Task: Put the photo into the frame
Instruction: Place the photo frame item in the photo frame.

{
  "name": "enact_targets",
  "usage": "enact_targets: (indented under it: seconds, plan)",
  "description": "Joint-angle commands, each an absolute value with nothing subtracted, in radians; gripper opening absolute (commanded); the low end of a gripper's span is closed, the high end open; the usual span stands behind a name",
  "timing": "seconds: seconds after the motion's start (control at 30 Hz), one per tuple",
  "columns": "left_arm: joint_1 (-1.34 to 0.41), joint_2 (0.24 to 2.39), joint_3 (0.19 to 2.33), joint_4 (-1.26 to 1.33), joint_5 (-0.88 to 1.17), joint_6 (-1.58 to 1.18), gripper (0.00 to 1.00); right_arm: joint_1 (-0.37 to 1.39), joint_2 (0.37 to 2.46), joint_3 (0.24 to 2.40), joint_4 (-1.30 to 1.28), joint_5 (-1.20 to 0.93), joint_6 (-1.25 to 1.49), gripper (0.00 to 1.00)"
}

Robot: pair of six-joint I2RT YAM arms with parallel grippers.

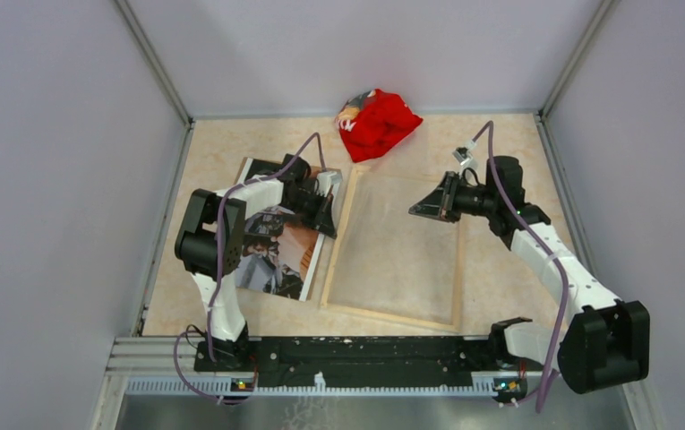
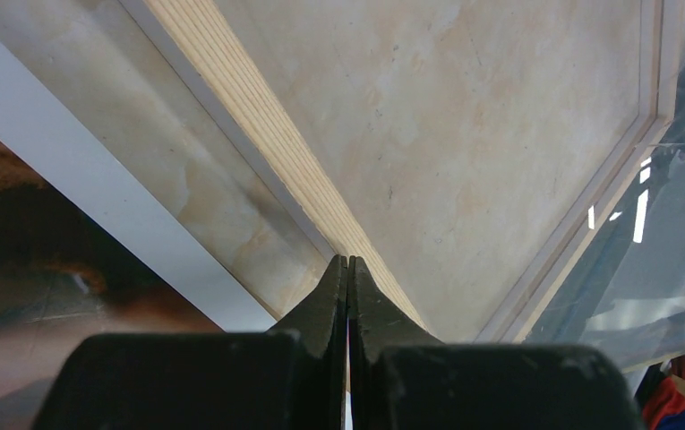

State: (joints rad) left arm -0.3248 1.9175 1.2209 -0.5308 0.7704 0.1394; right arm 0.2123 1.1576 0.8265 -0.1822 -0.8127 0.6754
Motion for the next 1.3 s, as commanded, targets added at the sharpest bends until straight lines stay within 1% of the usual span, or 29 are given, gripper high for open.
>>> enact_targets:
  seconds: [0.0, 0.73, 1.03, 1.27]
  plan:
    - [-0.321, 1.876, 1.204, -0.515, 0.800, 0.147, 0.00, 0.225, 1.173, 0.896, -0.161, -0.819, 0.636, 0.00]
    - [-0.319, 1.886, 1.212, -0.511, 0.806, 0.142, 0.00, 0.229, 1.221, 0.944, -0.222, -0.809, 0.585, 0.00]
    - [-0.319, 1.887, 1.214, -0.511, 0.811, 0.141, 0.00, 0.229, 1.258, 1.024, -0.351, -0.753, 0.510, 0.00]
    - [-0.319, 1.888, 1.214, -0.514, 0.811, 0.145, 0.00, 0.227, 1.248, 1.047, -0.409, -0.749, 0.462, 0.00]
